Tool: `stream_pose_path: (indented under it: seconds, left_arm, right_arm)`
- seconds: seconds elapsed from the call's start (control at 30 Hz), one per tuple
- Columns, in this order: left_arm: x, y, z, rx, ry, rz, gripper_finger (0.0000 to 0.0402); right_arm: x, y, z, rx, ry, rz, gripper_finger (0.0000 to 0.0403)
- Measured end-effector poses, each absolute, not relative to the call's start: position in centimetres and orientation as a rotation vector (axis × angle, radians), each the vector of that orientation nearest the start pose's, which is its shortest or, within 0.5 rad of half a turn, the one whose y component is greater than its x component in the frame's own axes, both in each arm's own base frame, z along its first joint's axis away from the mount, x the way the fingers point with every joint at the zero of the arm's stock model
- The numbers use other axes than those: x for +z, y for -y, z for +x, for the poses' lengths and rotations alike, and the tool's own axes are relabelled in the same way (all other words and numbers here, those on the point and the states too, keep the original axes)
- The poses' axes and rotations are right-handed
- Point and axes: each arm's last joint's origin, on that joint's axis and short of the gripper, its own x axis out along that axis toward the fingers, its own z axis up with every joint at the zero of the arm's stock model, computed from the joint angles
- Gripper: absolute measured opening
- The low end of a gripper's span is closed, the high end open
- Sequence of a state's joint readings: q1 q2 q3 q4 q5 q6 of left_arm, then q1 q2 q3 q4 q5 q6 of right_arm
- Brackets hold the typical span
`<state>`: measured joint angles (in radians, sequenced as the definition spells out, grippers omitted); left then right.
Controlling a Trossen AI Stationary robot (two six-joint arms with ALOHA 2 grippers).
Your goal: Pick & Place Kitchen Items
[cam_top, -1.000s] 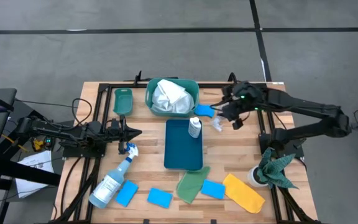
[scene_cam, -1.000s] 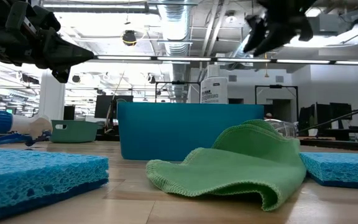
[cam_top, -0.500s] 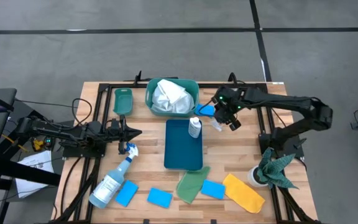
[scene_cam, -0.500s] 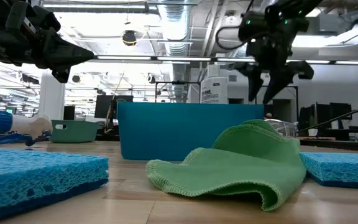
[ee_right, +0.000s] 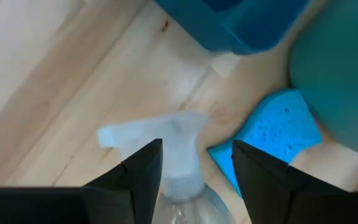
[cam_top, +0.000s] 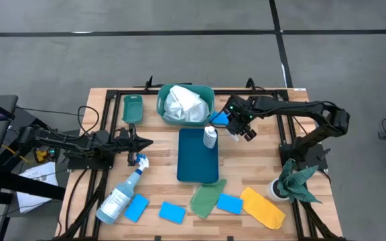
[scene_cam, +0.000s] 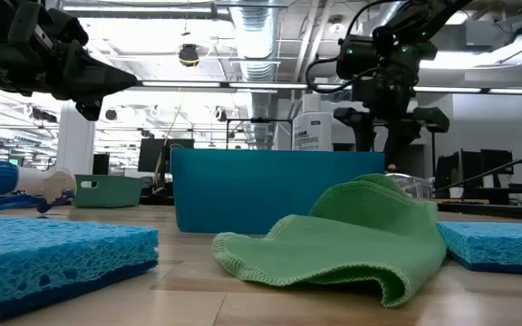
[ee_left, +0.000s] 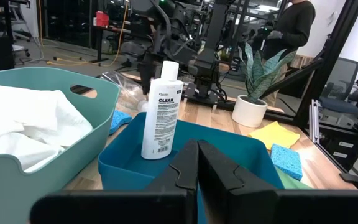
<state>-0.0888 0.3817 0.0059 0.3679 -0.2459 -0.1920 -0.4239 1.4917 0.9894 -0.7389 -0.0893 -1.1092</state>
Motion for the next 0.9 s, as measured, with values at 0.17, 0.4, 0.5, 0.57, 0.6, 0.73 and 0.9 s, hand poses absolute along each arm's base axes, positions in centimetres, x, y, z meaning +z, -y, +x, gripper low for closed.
stream_pose_path:
  seconds: [0.17, 0.4, 0.5, 0.57, 0.6, 0.73, 0.9]
  left_arm:
    - [16.7, 0.4, 12.1, 0.157, 0.007, -0.190, 0.0000]
    - [16.7, 0.4, 12.1, 0.157, 0.007, -0.190, 0.0000]
    - [16.7, 0.4, 12.1, 0.158, 0.007, -0.190, 0.0000]
    - [16.7, 0.4, 12.1, 0.157, 0.008, -0.190, 0.0000]
    - [16.7, 0.4, 12.1, 0.157, 0.007, -0.190, 0.0000]
    - [16.7, 0.4, 12.1, 0.157, 0.007, -0.190, 0.0000]
    - [16.7, 0.4, 12.1, 0.157, 0.008, -0.190, 0.0000]
  right_arm:
    - [20.4, 11.8, 24.4, 0.341, -1.242, -0.622, 0.0229]
    - [18.9, 11.6, 23.5, 0.375, -1.300, -0.632, 0.0261]
    - [18.8, 11.6, 23.5, 0.381, -1.301, -0.658, 0.0260]
    - [18.8, 11.7, 23.6, 0.371, -1.287, -0.670, 0.0260]
    - [18.9, 11.8, 23.7, 0.365, -1.279, -0.675, 0.0260]
    - [18.9, 12.0, 23.9, 0.351, -1.255, -0.689, 0.0260]
    - [19.0, 12.2, 23.9, 0.345, -1.246, -0.694, 0.0260]
